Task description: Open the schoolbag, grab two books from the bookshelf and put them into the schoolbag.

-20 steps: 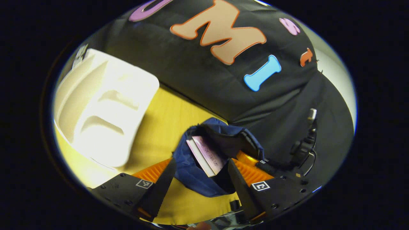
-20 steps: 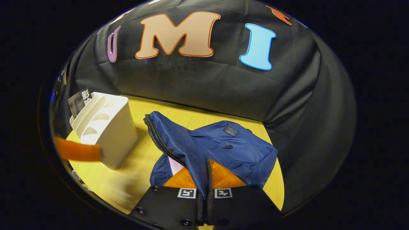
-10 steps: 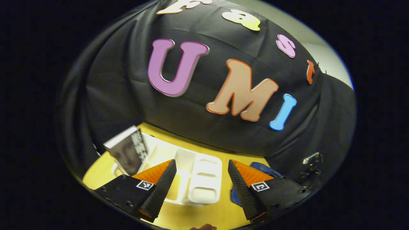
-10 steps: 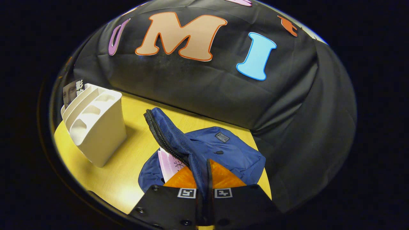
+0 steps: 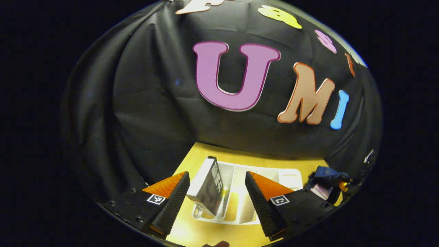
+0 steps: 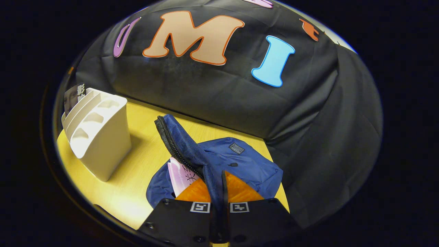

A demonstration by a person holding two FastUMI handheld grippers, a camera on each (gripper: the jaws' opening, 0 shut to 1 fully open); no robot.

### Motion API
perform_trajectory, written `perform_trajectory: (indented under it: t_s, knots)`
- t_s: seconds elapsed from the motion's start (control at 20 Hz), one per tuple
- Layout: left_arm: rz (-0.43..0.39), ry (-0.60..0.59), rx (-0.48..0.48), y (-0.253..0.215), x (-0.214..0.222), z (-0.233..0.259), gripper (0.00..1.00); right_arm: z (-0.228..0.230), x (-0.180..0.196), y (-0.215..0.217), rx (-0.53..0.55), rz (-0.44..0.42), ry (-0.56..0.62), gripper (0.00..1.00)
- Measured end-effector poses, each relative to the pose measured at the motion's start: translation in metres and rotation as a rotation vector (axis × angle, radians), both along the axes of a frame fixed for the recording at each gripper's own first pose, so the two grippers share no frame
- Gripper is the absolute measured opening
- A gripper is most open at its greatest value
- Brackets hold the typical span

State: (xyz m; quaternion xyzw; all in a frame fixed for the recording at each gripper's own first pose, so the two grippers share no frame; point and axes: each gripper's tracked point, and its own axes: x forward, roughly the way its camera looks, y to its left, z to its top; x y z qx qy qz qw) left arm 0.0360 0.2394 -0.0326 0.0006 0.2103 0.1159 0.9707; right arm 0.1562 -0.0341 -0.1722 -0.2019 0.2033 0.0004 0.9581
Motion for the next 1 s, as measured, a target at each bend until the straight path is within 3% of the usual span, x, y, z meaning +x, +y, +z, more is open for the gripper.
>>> perform_trajectory:
  t_s: [0.35,0.7,0.85,1.0]
  knots:
    - [-0.072,0.283,-0.008,0.036,0.046,-0.068,0.94,-0.001,-0.004,0.006,-0.05,-0.014,0.008,0.07]
    - [-0.095,0.517,-0.034,0.043,0.054,-0.114,0.88,-0.004,-0.01,0.014,-0.07,-0.017,0.021,0.06]
    - [-0.126,0.593,-0.031,0.035,0.059,-0.126,0.72,-0.005,-0.01,0.014,-0.08,-0.014,0.026,0.07]
    - [-0.156,0.707,-0.045,0.021,0.054,-0.136,0.48,-0.005,-0.01,0.015,-0.079,-0.014,0.029,0.07]
